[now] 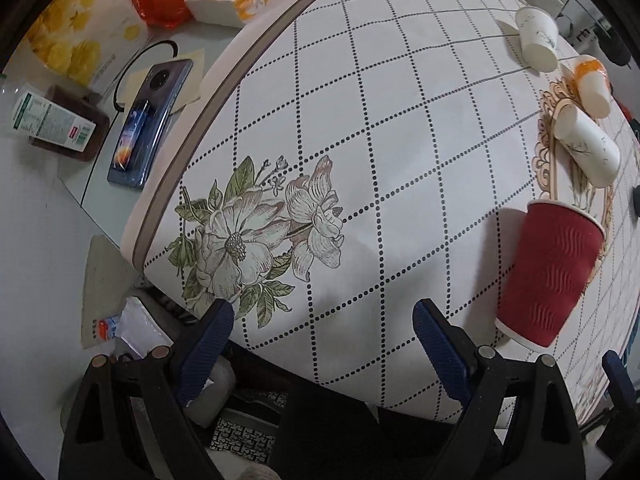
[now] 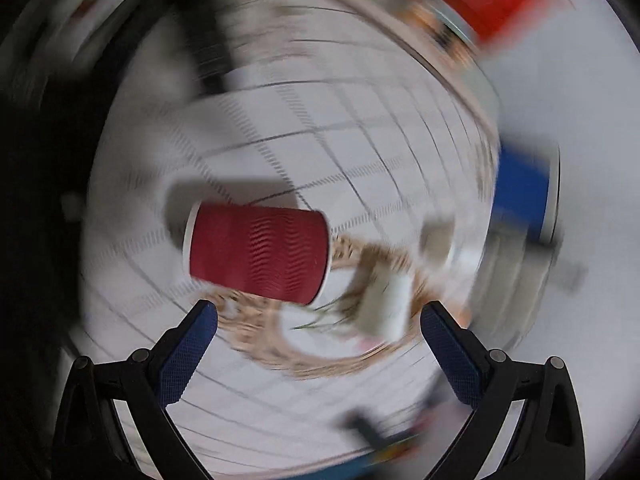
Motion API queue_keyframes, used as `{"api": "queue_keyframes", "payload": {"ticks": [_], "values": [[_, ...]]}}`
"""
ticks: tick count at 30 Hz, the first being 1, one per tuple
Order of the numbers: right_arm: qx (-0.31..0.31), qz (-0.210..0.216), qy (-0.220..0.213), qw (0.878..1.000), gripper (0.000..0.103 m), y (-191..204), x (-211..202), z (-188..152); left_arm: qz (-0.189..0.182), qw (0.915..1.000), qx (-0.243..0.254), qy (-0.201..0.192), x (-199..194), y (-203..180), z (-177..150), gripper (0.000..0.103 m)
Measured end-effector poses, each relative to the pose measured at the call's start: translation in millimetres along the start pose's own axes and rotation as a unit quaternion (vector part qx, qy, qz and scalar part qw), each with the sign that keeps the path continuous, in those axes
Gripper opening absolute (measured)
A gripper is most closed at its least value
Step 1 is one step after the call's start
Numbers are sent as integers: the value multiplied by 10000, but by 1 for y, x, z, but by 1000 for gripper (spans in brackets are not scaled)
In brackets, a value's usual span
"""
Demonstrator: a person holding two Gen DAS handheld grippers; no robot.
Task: Flip cup upside down
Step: 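Roll the right tool to turn the red cup rim-down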
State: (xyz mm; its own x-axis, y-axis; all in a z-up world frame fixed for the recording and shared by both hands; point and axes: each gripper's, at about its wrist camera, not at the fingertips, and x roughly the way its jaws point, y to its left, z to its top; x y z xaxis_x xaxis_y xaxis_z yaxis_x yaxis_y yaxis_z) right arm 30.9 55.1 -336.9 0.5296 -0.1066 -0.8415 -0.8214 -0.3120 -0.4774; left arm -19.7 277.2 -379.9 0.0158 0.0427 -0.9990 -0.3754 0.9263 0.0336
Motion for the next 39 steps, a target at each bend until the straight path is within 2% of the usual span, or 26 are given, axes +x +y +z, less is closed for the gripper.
{"api": "queue_keyframes", "payload": {"ticks": [1, 3, 4, 5, 8, 9, 10, 13, 16, 18, 22, 27, 33, 39], "values": [[-639, -177, -38, 9978, 103, 12, 3, 1, 5, 10000, -36, 23, 2, -1, 0, 92], [-1841, -525, -155, 9814, 103, 36, 10, -1, 15, 9999, -95, 69, 8, -2, -1, 92], [-2588, -747, -210, 9628, 103, 49, 17, -7, 41, 9999, -111, 91, 11, -3, -2, 92], [-2966, -875, -223, 9507, 103, 57, 22, -9, 49, 9998, -142, 121, 14, -3, -2, 92], [-4433, -1406, -350, 8846, 103, 78, 44, -27, 18, 9995, -239, 193, 22, -5, -3, 92], [-4741, -1506, -389, 8666, 102, 82, 50, -32, 10, 9994, -259, 212, 24, -5, -2, 92], [-5111, -1580, -454, 8436, 101, 84, 57, -37, 5, 9993, -283, 236, 27, -4, -2, 92], [-5684, -1666, -566, 8037, 101, 87, 70, -44, -13, 9989, -345, 312, 35, -6, -4, 92], [-5982, -1671, -631, 7812, 101, 87, 80, -46, -33, 9985, -383, 379, 42, -7, -4, 92], [-6077, -1651, -630, 7743, 101, 86, 87, -45, -31, 9984, -390, 418, 47, -7, -4, 92], [-6124, -1659, -648, 7702, 100, 90, 97, -43, -44, 9981, -389, 478, 53, -7, -4, 92], [-6132, -1617, -658, 7704, 86, 88, 107, -36, -22, 9983, -350, 471, 51, -11, -1, 92], [-5958, -1555, -735, 7845, 82, 92, 106, -26, 6, 9986, -301, 435, 44, -16, 8, 92], [-5557, -1310, -740, 8176, 82, 102, 94, -18, 36, 9991, -180, 387, 37, -23, 12, 92]]}}
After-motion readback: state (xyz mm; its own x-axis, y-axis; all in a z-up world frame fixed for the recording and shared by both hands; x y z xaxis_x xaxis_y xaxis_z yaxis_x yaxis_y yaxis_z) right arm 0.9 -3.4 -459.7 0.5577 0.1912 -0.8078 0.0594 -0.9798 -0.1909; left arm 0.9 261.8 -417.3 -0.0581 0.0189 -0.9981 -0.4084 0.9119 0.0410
